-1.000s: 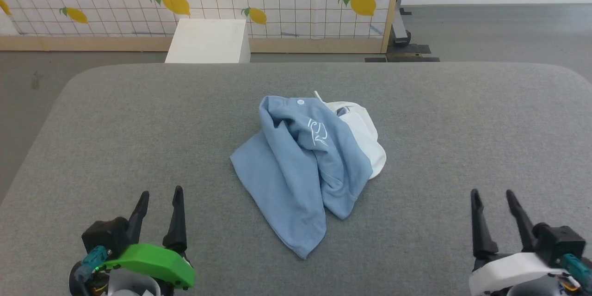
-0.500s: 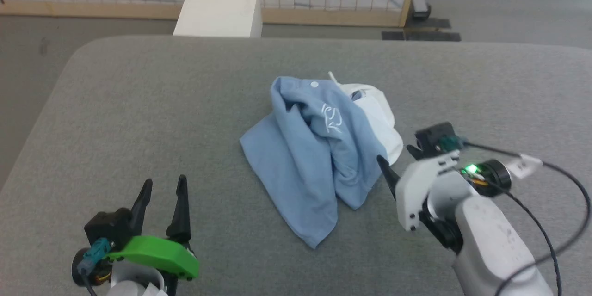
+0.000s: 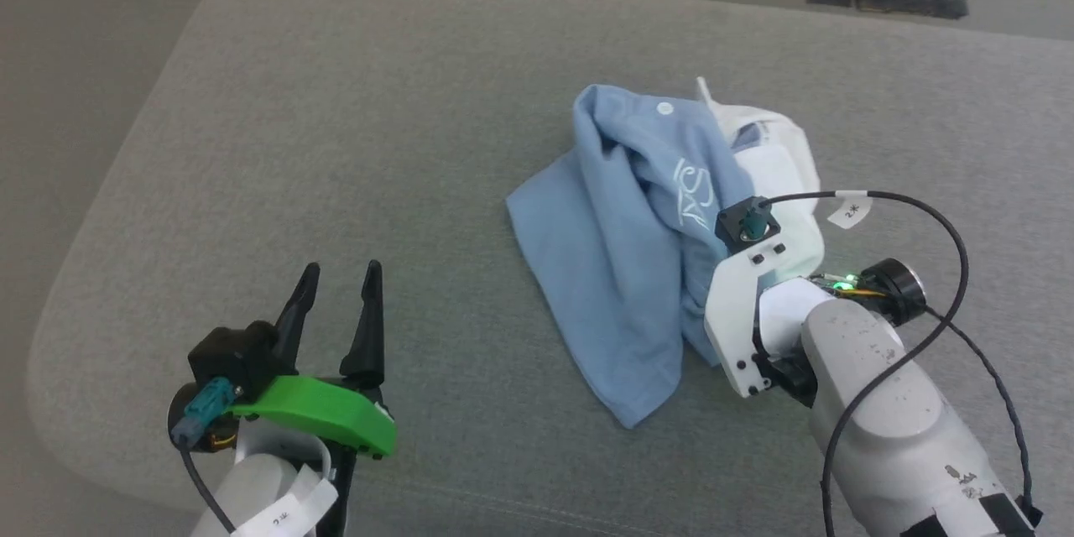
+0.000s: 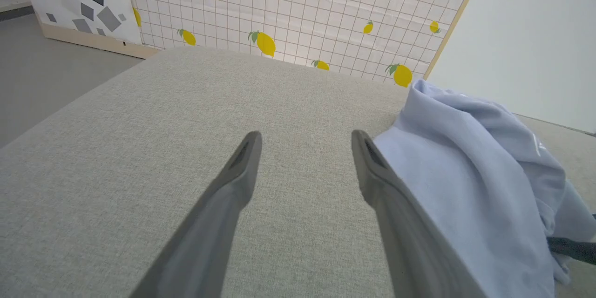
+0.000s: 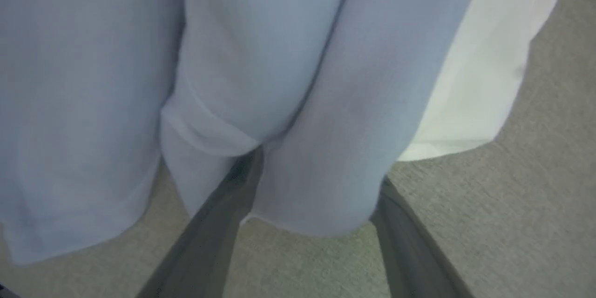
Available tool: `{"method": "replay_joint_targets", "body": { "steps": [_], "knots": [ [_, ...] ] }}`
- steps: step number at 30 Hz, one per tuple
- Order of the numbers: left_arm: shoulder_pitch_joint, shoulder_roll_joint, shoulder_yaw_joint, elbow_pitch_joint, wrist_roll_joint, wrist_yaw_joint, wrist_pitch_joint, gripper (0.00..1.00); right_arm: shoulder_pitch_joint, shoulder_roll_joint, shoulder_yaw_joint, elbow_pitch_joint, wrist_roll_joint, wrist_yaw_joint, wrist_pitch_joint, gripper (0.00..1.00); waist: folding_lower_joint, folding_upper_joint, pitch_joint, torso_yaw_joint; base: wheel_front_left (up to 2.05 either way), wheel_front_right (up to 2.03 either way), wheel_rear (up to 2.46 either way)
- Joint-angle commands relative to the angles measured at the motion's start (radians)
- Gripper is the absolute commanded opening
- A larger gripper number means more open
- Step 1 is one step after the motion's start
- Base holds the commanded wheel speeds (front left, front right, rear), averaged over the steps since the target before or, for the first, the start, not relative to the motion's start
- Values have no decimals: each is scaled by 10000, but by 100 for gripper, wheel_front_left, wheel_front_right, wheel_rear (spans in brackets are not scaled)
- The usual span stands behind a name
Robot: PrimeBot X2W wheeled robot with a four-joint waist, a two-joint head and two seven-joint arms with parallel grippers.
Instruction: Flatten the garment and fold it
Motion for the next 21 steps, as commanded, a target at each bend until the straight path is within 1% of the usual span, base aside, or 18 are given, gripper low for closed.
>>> {"method": "replay_joint_targets", "body": {
  "steps": [1, 3, 4, 5, 6, 10, 14, 16, 18, 21],
  "knots": [
    [-186, -99, -8, 70, 177, -81, -47, 100, -45, -8, 92, 289, -68, -15, 191, 100, -1, 0, 410, 495, 0, 0, 0],
    [-234, -160, 7, 151, 211, -144, -47, 100, -4, -8, 123, 476, 55, -15, 248, 100, -1, 0, 410, 550, 0, 0, 0],
    [-243, -180, 20, 188, 228, -170, -47, 100, 2, -8, 156, 524, 108, -15, 235, 69, -1, 0, 403, 559, 0, 0, 0],
    [-245, -200, 46, 231, 245, -198, -47, 100, -12, -8, 166, 542, 188, -15, 133, 24, -1, 0, 386, 552, 0, 0, 0],
    [-235, -215, 77, 259, 256, -213, -47, 100, -40, -8, 191, 554, 225, -15, 28, 0, -1, 0, 361, 528, 0, 0, 0],
    [-105, -255, 244, 358, 313, -227, -47, 100, -239, -8, 217, 539, 561, -15, -389, 0, -1, 0, 147, 293, 0, 0, 0],
    [58, -254, 410, 406, 347, -255, -47, 100, -535, -160, -183, 207, 795, -15, -1038, 0, -1, 0, -169, -75, 0, 0, 0],
    [159, -255, 477, 392, 357, -259, -47, 100, -600, -457, -397, -34, 916, -15, -1261, 0, -1, 0, -352, -293, 0, 0, 0],
    [269, -252, 500, 388, 372, -254, -47, 100, -547, -928, -673, -278, 984, -15, -1334, 0, -1, 0, -521, -477, 0, 0, 0],
    [394, -247, 500, 381, 374, -246, -47, 100, -211, -1842, -1292, -493, 931, -15, -1084, 0, -1, 0, -690, -682, 0, 0, 0]
  ]
}}
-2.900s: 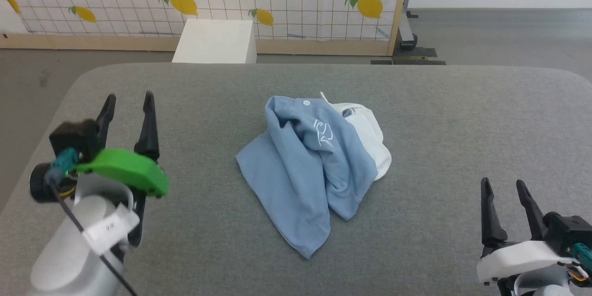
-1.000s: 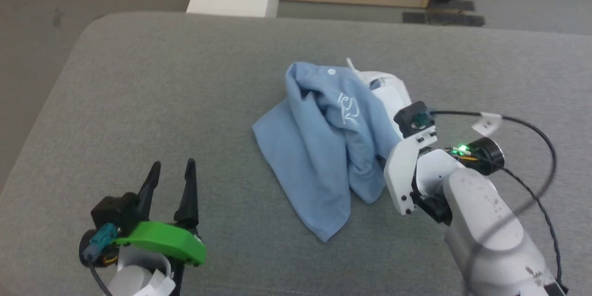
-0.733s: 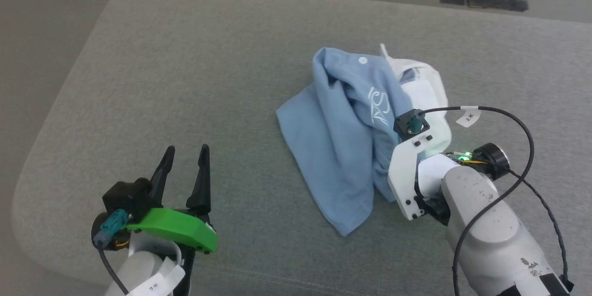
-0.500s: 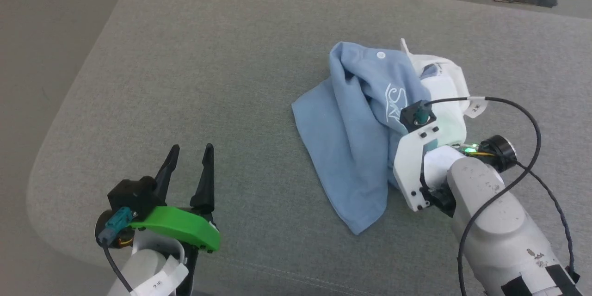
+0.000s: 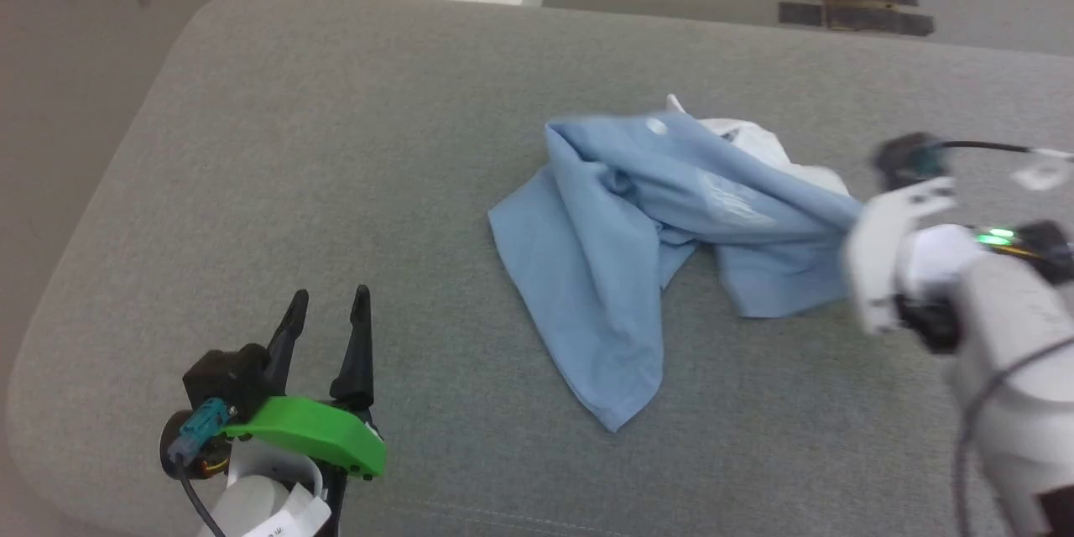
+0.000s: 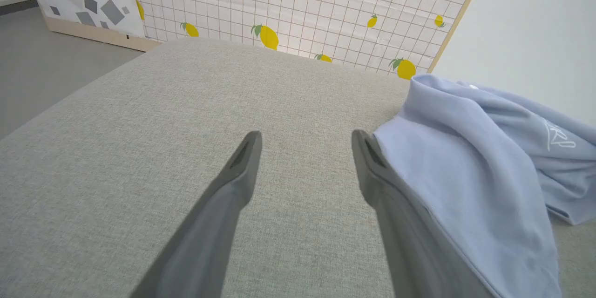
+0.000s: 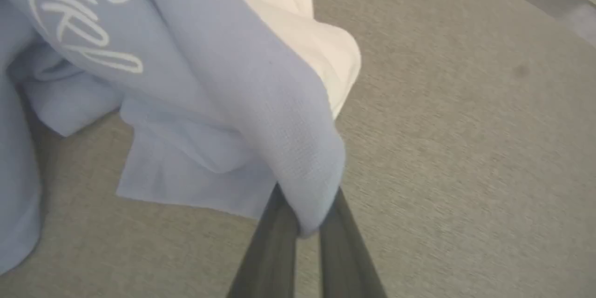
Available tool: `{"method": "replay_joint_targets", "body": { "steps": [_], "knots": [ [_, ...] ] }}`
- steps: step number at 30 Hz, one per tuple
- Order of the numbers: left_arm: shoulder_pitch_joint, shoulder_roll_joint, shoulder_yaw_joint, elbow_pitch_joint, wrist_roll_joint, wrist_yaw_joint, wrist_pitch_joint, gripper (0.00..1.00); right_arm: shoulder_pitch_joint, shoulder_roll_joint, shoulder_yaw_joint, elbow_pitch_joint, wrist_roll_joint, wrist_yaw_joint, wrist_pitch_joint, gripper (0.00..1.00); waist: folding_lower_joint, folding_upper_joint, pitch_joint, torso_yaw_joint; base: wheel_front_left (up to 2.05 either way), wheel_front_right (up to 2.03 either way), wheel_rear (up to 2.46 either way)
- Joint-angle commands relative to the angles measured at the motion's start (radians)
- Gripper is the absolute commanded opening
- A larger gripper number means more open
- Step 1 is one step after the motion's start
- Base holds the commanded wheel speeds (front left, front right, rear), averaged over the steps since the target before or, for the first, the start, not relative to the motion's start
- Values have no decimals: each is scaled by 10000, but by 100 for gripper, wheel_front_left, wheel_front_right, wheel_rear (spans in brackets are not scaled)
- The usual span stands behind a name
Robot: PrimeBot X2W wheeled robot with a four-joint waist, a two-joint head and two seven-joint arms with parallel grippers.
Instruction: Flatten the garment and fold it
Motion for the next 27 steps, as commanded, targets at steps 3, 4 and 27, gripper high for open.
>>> {"method": "replay_joint_targets", "body": {
  "steps": [3, 4, 27],
  "knots": [
    [167, -8, 11, -25, 56, -25, -47, 100, 702, -773, -831, -73, -139, -15, 409, 0, -1, 0, -451, -485, 0, 0, 0],
    [204, 0, 10, -33, 46, -20, -47, 100, 970, -920, -1141, -23, -205, -15, 576, 0, -1, 0, -475, -525, 0, 0, 0],
    [561, 51, -113, 36, -236, 77, 139, 100, 3579, 1251, -4631, -3703, 523, -15, -4908, 100, -1, 0, -974, -1087, 0, 0, 0]
  ]
}}
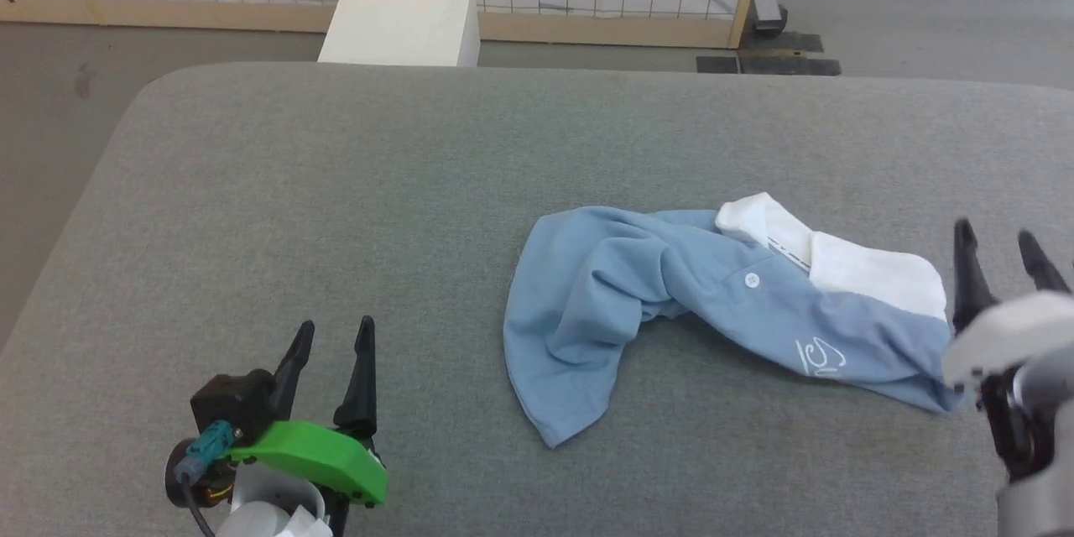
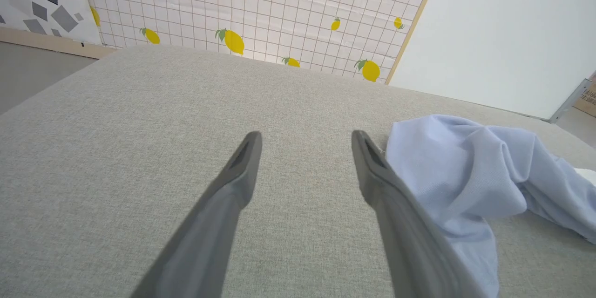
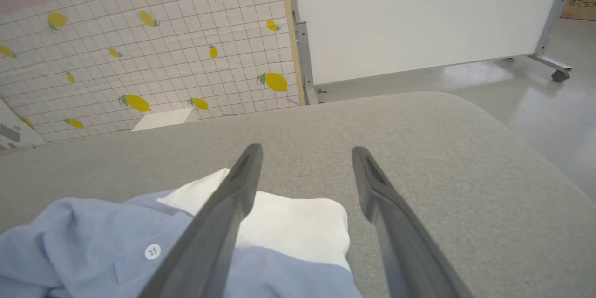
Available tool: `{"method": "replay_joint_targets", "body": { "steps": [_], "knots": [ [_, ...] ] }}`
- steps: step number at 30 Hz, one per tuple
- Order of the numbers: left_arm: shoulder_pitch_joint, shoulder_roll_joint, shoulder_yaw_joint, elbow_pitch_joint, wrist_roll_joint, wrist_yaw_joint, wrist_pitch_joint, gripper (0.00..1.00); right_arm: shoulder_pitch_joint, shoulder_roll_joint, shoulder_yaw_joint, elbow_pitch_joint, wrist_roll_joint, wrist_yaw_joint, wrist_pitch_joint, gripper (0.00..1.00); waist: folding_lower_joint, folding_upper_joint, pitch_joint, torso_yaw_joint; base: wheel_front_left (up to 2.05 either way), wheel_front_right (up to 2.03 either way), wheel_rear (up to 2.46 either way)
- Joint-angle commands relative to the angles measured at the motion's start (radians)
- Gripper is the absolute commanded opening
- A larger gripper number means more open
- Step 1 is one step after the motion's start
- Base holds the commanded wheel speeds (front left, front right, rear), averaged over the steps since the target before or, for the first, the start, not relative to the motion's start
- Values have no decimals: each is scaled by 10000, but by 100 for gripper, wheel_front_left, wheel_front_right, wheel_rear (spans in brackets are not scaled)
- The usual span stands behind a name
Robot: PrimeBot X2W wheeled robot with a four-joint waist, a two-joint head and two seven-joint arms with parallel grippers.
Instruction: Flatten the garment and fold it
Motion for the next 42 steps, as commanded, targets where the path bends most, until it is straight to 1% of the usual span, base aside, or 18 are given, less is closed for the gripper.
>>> {"method": "replay_joint_targets", "body": {
  "steps": [1, 4, 7, 11, 15, 17, 19, 21, 23, 24, 27, 30, 32, 34, 35, 38, 41, 42],
  "knots": [
    [116, 1, -9, 2, -113, 57, -13, 100, 508, 145, -159, -225, 122, -15, -266, 100, 0, -1, -56, -67, 0, 0, 0],
    [147, -9, -17, -5, -154, 62, -19, 100, 1250, 370, -367, -790, 216, -15, -668, 100, 0, -1, -38, -153, 0, 0, 0],
    [171, -18, 3, -4, -196, 96, -24, 100, 1758, 453, -453, -1153, 353, -15, -796, 100, 0, -1, 23, -262, 0, 0, 0],
    [80, -55, 15, -16, -229, 146, -29, 100, 2170, 467, -254, -1331, 896, -15, -951, 100, 0, -1, 129, -449, 0, 0, 0],
    [-590, -60, -102, 65, -180, 126, 259, 100, 2254, 470, -44, -1460, 1045, -15, -1011, 100, 0, -1, 272, -644, 0, 0, 0],
    [-1284, -78, -211, 244, -159, 80, 634, 100, 2201, 470, 72, -1535, 1012, -15, -1006, 100, 0, -1, 392, -766, 0, 0, 0],
    [-2177, -123, -344, 579, -157, 38, 1201, 100, 2089, 471, 261, -1601, 969, -15, -965, 100, 0, -1, 550, -940, 0, 0, 0],
    [-3330, -254, -574, 1083, -192, -120, 1952, 100, 1949, 471, 446, -1668, 997, -15, -950, 100, 0, -1, 784, -1135, 0, 0, 0],
    [-4384, -411, -877, 1762, -283, -352, 2935, 100, 1824, 471, 577, -1701, 1026, -15, -954, 100, 0, -1, 1025, -1314, 0, 0, 0],
    [-4898, -579, -986, 2214, -488, -461, 3635, 100, 1767, 471, 638, -1705, 1039, -15, -958, 100, 0, -1, 1166, -1428, 0, 0, 0],
    [-6239, -815, -1450, 3368, -562, -619, 5359, 100, 1657, 472, 739, -1649, 1062, -15, -992, 100, 0, -1, 1502, -1680, 0, 0, 0],
    [-7277, -903, -1921, 4492, -383, -502, 7036, 100, 1555, 472, 878, -1514, 1153, -15, -1093, 100, 0, -1, 1828, -2032, 0, 0, 0],
    [-7686, -877, -2169, 5187, -233, -291, 8064, 100, 1526, 472, 981, -1447, 1183, -15, -1174, 100, 0, -1, 1989, -2228, 0, 0, 0],
    [-7974, -745, -2465, 5822, 99, 119, 9007, 100, 1511, 472, 1045, -1392, 1208, -15, -1253, 100, 0, -1, 2121, -2370, 0, 0, 0],
    [-8072, -693, -2622, 6098, 237, 256, 9475, 100, 1501, 472, 1059, -1364, 1225, -15, -1297, 100, 0, -1, 2186, -2435, 0, 0, 0],
    [-8134, -692, -2883, 6565, 391, 427, 10237, 100, 1483, 472, 1051, -1302, 1220, -15, -1398, 100, 0, -1, 2278, -2490, 0, 0, 0],
    [-7933, -820, -3091, 6845, 341, 268, 10733, 100, 1458, 472, 1000, -1245, 1205, -15, -1455, 100, 0, -1, 2319, -2445, 0, 0, 0],
    [-7865, -871, -3108, 6864, 298, 229, 10752, 83, 1446, 472, 979, -1233, 1195, -15, -1468, 100, 0, -1, 2325, -2404, 0, 0, 0]
  ]
}}
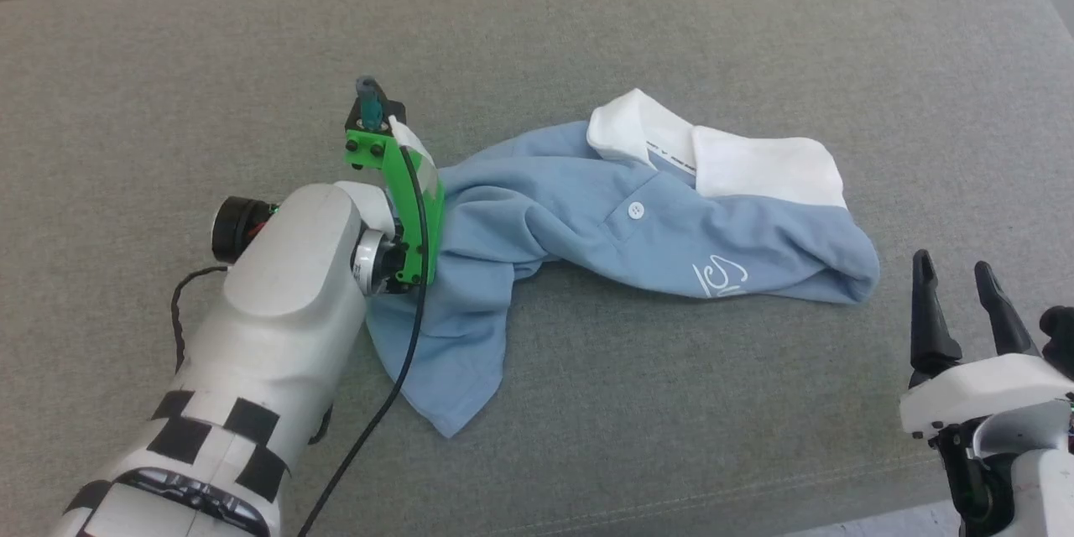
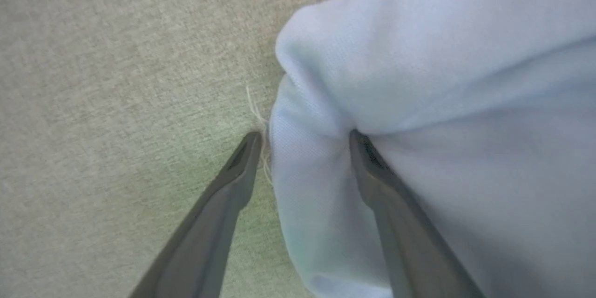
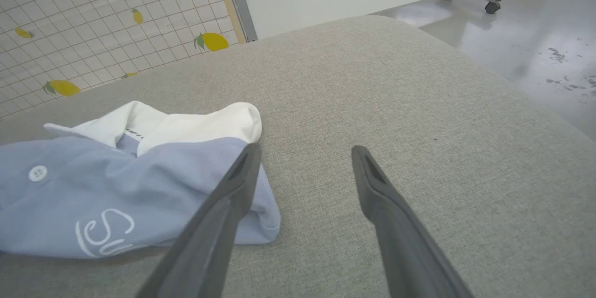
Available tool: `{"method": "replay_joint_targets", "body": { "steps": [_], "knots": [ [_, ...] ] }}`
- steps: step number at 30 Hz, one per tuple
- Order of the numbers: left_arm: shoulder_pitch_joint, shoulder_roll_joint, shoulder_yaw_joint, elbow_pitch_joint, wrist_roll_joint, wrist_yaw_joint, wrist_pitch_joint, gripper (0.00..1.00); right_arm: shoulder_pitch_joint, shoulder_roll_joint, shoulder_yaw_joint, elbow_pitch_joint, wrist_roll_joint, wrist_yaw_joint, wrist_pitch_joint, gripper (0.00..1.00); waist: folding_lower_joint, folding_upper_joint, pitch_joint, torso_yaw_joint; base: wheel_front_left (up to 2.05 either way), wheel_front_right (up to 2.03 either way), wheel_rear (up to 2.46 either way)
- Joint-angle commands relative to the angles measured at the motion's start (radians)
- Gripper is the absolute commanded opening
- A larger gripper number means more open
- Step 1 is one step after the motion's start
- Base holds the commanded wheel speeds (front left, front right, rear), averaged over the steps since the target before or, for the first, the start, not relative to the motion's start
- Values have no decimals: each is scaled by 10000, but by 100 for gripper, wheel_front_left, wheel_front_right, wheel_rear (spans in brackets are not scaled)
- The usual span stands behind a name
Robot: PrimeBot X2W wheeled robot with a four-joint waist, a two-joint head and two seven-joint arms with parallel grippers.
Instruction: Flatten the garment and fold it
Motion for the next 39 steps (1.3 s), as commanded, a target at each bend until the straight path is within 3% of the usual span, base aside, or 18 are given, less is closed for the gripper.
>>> {"method": "replay_joint_targets", "body": {
  "steps": [1, 2, 6, 10, 17, 24, 28, 33, 34, 35, 39],
  "knots": [
    [379, -225, -24, 161, -170, -104, -70, 7, -202, 2, -16, 27, 15, -15, -76, 100, 0, -1, 70, 57, 0, 0, 0],
    [445, -284, 15, 153, -251, -120, -155, 0, -204, 2, -22, 35, -16, -15, -84, 100, 0, -1, 44, 133, 0, 0, 0],
    [511, -477, 523, -148, -763, -105, -1095, 0, -177, 3, -6, 56, -133, -15, -33, 100, 0, -1, -173, 528, 0, 0, 0],
    [365, -535, 1437, -810, -1441, -130, -2687, 0, -80, 3, -28, 67, -259, -15, 61, 100, 0, -1, -571, 1032, 0, 0, 0],
    [774, 306, 2944, -2310, -2147, 82, -4688, 0, 185, 3, 24, -23, -440, -15, 313, 100, 0, -1, -1388, 1822, 0, 0, 0],
    [3478, 1155, 4011, -4003, -2747, 1004, -4672, 0, 527, 3, 106, -78, -384, -15, 441, 100, 0, -1, -1768, 2322, 0, 0, 0],
    [5531, 970, 4281, -4491, -3228, 1466, -4355, 0, 539, 3, 234, -81, -321, -15, 462, 100, 0, -1, -1735, 2391, 0, 0, 0],
    [7037, 545, 4461, -4841, -3644, 1744, -4378, 0, 487, 3, 396, -8, -256, -15, 432, 100, 0, -1, -1741, 2306, 0, 0, 0],
    [7185, 450, 4577, -5001, -3770, 1706, -4526, 27, 489, 3, 418, 20, -246, -15, 425, 100, 0, -1, -1764, 2283, 0, 0, 0],
    [7280, 400, 4668, -5155, -3847, 1656, -4673, 100, 493, 3, 434, 47, -240, -15, 418, 100, 0, -1, -1794, 2260, 0, 0, 0],
    [7619, 562, 5044, -6300, -3603, 1178, -6127, 100, 549, 3, 459, 117, -228, -15, 390, 100, 0, -1, -1894, 2144, 0, 0, 0]
  ]
}}
